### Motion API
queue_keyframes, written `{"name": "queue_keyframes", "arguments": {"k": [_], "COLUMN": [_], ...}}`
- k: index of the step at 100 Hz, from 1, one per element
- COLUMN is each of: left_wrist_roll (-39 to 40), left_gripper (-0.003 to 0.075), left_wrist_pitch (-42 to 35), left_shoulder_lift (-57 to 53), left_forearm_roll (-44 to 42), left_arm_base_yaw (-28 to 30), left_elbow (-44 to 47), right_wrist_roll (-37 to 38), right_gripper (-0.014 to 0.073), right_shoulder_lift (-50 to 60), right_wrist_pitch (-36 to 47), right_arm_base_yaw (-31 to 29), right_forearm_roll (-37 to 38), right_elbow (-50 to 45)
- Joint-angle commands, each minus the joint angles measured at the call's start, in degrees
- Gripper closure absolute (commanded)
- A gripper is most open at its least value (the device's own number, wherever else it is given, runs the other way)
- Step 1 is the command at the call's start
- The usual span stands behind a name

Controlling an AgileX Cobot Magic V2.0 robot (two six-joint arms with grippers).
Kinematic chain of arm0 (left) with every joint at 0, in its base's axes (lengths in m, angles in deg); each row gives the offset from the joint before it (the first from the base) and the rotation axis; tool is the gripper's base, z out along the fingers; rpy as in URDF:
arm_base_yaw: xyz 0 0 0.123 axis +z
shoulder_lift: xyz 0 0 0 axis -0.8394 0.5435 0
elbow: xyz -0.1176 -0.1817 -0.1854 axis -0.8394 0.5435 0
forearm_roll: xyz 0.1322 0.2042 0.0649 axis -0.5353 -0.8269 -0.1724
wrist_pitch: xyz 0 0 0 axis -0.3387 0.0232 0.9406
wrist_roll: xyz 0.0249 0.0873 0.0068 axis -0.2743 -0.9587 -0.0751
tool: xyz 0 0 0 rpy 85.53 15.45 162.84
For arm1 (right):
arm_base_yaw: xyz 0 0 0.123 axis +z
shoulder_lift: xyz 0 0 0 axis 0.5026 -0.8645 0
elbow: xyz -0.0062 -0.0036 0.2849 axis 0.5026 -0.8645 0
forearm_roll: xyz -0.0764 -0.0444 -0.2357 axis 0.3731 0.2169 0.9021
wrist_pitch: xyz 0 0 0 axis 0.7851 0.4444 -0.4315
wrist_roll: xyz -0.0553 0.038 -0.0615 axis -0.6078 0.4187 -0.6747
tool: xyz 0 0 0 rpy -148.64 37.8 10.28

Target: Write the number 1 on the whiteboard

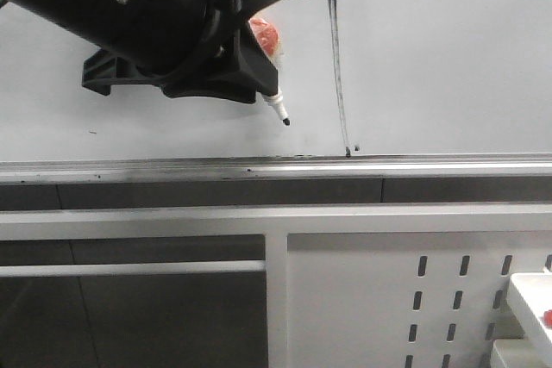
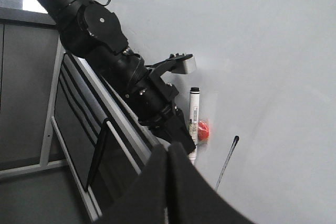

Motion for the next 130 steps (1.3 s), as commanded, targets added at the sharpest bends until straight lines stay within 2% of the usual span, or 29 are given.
{"name": "queue_keyframes", "arguments": {"k": [1,26,56,66,85,97,115,130], "left_wrist_roll": [0.42,-0.18,-0.18,-0.18,-0.18,-0.18,-0.18,-0.18], "left_gripper": [0.0740,0.0740,0.0731,0.0642,0.0365,0.0251,0.0233,0.0233], "left_wrist_pitch": [-4.65,-5.00,-5.38,-6.29,-6.57,-6.57,-6.24,-1.82], "left_shoulder_lift": [-1.59,-1.59,-1.59,-1.59,-1.59,-1.59,-1.59,-1.70], "left_forearm_roll": [0.02,-1.22,-2.81,-3.54,-4.25,-4.25,-4.25,-5.58], "left_arm_base_yaw": [1.09,1.09,1.09,1.09,1.09,1.09,1.09,1.09], "left_elbow": [-3.01,-3.63,-3.74,-3.74,-3.74,-3.74,-3.74,-3.63], "right_wrist_roll": [0.07,0.19,0.19,0.19,0.19,0.19,0.19,0.19], "right_gripper": [0.0660,0.0660,0.0660,0.0660,0.0660,0.0660,0.0660,0.0660], "right_shoulder_lift": [-0.67,-0.67,-0.67,-0.67,-0.67,-0.67,-0.67,-0.67], "right_wrist_pitch": [5.63,9.24,11.45,11.45,11.45,11.45,11.45,11.45], "right_arm_base_yaw": [-0.47,-0.47,-0.47,-0.47,-0.47,-0.47,-0.47,-0.47], "right_forearm_roll": [-0.06,-0.58,-0.71,-0.97,-1.19,-1.19,-1.42,-1.42], "right_elbow": [0.59,-3.25,-3.36,-3.36,-3.36,-3.36,-3.36,-3.36]}}
